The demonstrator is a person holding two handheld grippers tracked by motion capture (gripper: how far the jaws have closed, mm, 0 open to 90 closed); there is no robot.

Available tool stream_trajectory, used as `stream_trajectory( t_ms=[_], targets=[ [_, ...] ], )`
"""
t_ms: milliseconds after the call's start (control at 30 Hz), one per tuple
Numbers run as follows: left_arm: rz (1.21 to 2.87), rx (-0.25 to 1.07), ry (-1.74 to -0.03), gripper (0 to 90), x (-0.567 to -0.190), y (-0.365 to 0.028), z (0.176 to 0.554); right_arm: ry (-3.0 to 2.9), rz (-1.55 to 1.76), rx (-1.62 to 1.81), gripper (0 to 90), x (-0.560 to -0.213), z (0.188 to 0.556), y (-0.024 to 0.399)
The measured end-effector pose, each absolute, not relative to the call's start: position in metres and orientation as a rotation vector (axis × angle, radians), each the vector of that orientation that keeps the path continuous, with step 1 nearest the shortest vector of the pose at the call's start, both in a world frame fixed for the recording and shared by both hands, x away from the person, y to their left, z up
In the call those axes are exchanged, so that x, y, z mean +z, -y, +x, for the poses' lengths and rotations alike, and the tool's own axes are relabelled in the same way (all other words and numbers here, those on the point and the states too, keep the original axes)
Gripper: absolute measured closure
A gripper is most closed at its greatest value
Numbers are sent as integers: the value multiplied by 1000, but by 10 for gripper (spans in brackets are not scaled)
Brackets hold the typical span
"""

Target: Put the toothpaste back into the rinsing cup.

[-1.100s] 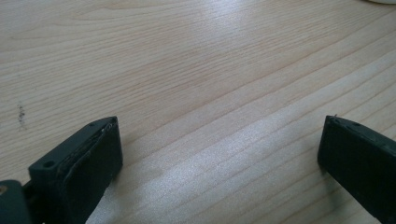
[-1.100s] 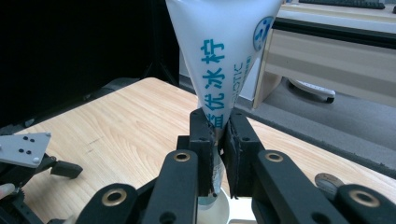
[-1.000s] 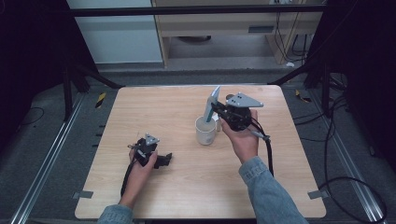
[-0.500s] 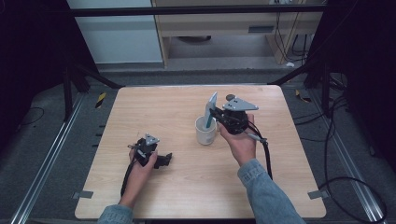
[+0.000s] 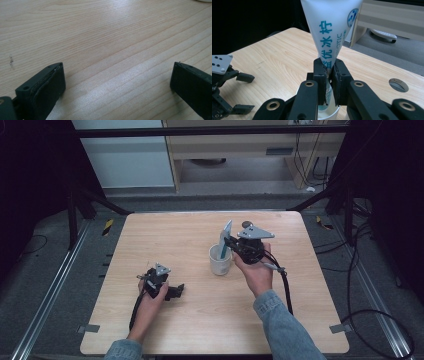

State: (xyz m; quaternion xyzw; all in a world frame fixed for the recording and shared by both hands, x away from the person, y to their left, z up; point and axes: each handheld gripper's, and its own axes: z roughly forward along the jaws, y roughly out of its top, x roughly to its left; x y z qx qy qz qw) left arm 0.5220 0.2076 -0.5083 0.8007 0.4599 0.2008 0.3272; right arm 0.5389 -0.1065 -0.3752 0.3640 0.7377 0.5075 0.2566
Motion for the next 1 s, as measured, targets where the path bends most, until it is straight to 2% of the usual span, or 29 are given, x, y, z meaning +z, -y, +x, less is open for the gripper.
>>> stream_trajectory(
  t_ms=[1000],
  targets=[
    [2096, 526, -1204, 0, -508, -208, 522, -2039, 1042, 1349, 824, -399, 550, 103]
  ],
)
